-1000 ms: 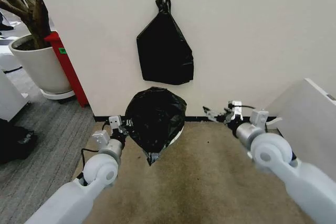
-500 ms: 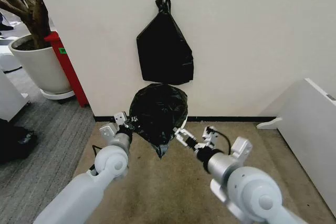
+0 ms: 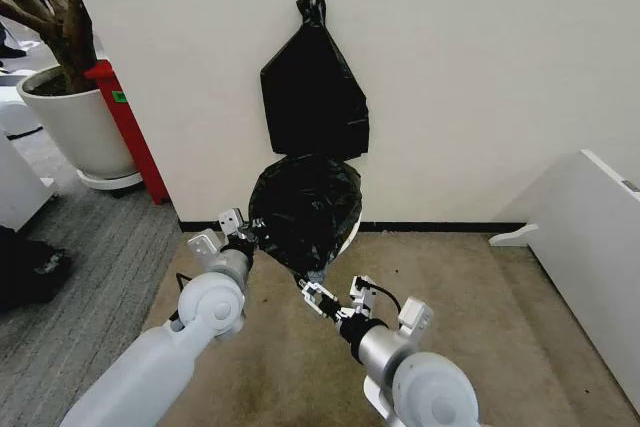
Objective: Place the garbage bag over the trash bin.
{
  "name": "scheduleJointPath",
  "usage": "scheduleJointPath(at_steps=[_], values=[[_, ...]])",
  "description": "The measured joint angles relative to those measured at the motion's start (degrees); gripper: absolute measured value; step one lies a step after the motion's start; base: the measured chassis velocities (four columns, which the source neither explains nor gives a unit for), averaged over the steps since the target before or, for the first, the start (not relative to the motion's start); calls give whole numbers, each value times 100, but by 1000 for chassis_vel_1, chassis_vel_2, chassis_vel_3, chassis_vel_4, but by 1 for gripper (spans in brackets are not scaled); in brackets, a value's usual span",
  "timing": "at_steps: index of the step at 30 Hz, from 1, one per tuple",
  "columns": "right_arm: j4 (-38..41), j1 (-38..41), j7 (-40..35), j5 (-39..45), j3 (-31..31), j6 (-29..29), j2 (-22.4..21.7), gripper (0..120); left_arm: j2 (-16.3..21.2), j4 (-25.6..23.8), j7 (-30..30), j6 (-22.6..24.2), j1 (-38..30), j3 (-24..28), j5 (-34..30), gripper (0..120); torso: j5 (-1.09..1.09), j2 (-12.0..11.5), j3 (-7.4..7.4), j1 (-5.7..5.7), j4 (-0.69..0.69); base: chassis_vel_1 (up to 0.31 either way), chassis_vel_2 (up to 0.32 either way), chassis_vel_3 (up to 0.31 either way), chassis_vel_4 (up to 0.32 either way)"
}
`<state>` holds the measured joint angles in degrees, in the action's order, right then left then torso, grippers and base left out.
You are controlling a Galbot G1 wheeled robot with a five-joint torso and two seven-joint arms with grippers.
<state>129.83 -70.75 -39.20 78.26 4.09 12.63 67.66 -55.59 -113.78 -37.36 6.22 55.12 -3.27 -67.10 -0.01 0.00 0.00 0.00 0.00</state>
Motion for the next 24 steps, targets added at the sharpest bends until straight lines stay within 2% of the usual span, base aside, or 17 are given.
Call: scheduleJointPath(at_steps=[5, 9, 11, 17, 24], values=[[-49, 67, 7, 2, 14, -2, 9, 60, 27, -37, 12, 12, 6, -21, -16, 2, 0, 0, 0, 0, 0, 0, 0, 0, 0], [-102, 109, -26, -24, 22, -4, -2, 44, 30, -54, 12, 15, 15, -31, -16, 2, 0, 0, 0, 0, 0, 0, 0, 0, 0], [-102, 107, -31, -27, 22, -4, -11, 41, 27, -54, 12, 16, 16, -35, -16, 2, 0, 0, 0, 0, 0, 0, 0, 0, 0], [-58, 36, -72, -69, 23, 15, -68, 14, 15, -46, 12, 17, 16, -50, -14, 2, 1, 0, 0, 0, -1, 0, 0, 0, 0], [-110, -13, -256, -86, 1, 37, -32, 0, 12, -50, 0, 18, 2, -54, -32, 2, 1, 0, 0, 0, 0, 0, 0, 0, 0]])
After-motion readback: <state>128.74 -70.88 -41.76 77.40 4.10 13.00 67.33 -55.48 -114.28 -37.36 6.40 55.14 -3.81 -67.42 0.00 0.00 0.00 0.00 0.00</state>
